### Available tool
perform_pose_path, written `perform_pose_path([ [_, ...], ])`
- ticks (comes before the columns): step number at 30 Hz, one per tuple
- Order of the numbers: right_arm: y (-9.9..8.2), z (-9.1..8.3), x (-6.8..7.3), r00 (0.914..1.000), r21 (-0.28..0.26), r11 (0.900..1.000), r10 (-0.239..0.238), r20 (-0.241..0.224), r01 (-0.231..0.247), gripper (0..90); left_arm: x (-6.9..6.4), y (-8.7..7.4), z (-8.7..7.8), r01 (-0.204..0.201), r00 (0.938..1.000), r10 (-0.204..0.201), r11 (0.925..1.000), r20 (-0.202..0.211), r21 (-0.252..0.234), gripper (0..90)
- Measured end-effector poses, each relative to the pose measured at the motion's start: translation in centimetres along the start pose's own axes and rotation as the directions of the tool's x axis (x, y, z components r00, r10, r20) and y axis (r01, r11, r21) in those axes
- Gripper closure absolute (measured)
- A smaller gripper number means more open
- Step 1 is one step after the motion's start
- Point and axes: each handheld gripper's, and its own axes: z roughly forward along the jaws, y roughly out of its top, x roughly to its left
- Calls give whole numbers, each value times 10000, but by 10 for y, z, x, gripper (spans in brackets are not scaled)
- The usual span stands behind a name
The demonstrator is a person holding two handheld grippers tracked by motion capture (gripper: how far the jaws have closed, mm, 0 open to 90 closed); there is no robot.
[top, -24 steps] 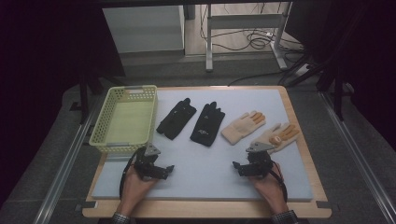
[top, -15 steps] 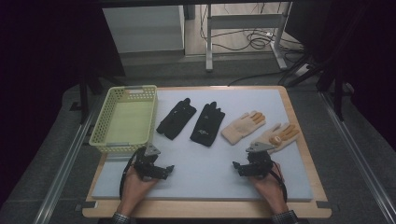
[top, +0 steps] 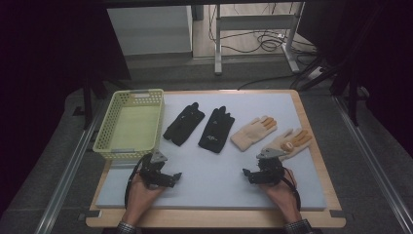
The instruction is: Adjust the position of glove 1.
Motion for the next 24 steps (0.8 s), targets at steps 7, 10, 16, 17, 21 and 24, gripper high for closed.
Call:
perform_pose_path([
  [7, 4, -3, -1, 9998, 73, 9998, 169, -144, -168, 292, 0, 0, 0, 3, 10000, -3, 10000, 1, 0, 21],
  [10, 7, -2, 0, 9995, 70, 9999, 139, -268, -137, 305, 0, 0, 0, 5, 10000, -5, 10000, 1, 0, 21],
  [16, 21, 3, 6, 9949, -70, 9999, -144, -996, 138, 337, 0, 0, 0, 6, 10000, -6, 10000, 0, -7, 22],
  [17, 21, 3, 6, 9949, -70, 9999, -144, -996, 138, 337, 0, 0, 0, 6, 10000, -6, 10000, 0, -7, 22],
  [21, 32, 10, 9, 9925, -81, 9989, -478, -1125, 472, 342, 0, 0, 0, 5, 10000, -5, 10000, -1, -9, 22],
  [24, 42, 16, 11, 9872, -15, 9983, -583, -1488, 587, 358, 0, 0, 0, 8, 10000, -8, 10000, -1, -9, 22],
])
